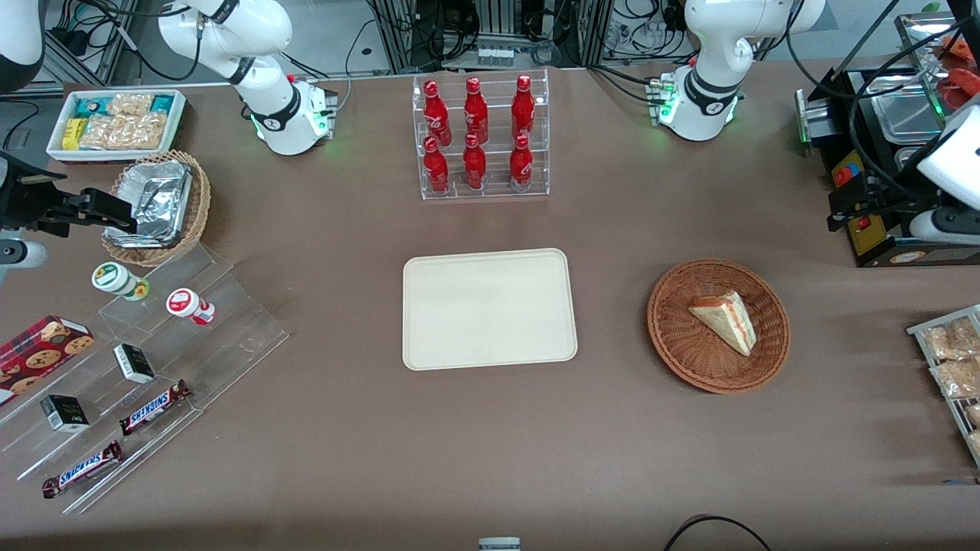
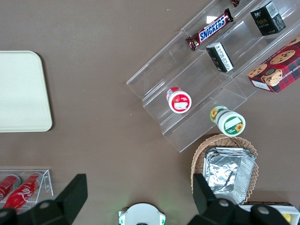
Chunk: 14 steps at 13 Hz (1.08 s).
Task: Place sandwich from basket to tray
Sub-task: 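Move the left gripper down over the sandwich in the wicker basket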
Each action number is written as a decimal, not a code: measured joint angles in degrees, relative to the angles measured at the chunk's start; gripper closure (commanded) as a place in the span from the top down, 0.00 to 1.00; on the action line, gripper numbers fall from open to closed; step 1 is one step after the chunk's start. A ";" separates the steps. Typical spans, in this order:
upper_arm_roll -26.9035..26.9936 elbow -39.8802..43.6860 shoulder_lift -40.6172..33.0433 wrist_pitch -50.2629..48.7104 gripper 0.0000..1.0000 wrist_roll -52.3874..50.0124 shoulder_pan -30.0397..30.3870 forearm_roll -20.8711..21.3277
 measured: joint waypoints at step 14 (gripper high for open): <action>-0.08 -40.92 -3.05 44.77 1.00 -33.88 -0.20 0.08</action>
